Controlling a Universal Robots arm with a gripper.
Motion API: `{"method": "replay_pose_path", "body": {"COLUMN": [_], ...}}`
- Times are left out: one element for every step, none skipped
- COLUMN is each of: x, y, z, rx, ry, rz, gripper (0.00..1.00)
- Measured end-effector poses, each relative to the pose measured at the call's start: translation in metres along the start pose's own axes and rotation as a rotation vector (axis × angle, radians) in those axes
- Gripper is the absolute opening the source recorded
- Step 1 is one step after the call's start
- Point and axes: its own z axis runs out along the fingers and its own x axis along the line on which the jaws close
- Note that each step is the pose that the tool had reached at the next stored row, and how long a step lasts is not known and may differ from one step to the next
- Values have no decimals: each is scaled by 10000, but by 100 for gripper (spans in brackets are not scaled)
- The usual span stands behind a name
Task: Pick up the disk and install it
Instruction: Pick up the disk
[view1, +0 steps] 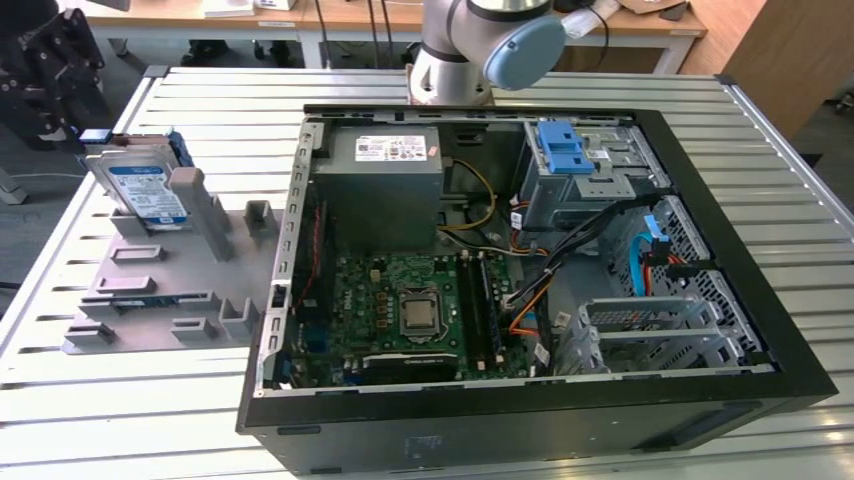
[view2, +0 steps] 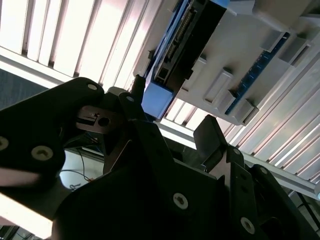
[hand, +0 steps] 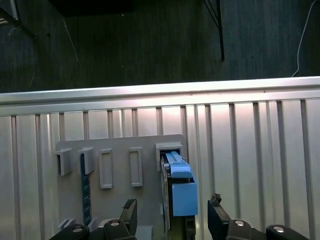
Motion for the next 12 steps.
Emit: {"method": "replay_pose_path", "body": {"x": [0,0,-1,-2,-3,-4,-4,-5,-6,-7,-8,-8], "y": [3,7,9,11,13,14,15,18,19,22,23,24], "z": [16,33,49,66,80,95,109,122,135,146,154,156], "rx": [0,0,0,1,1,1,1,1,0,1,1,-1], "ry": [0,0,0,0,0,0,0,0,0,0,-1,0], "rz": [-2,-4,-5,-6,-6,-7,-7,-6,-7,-6,-6,-7], "gripper": [66,66,66,66,66,66,66,66,66,66,66,66]}}
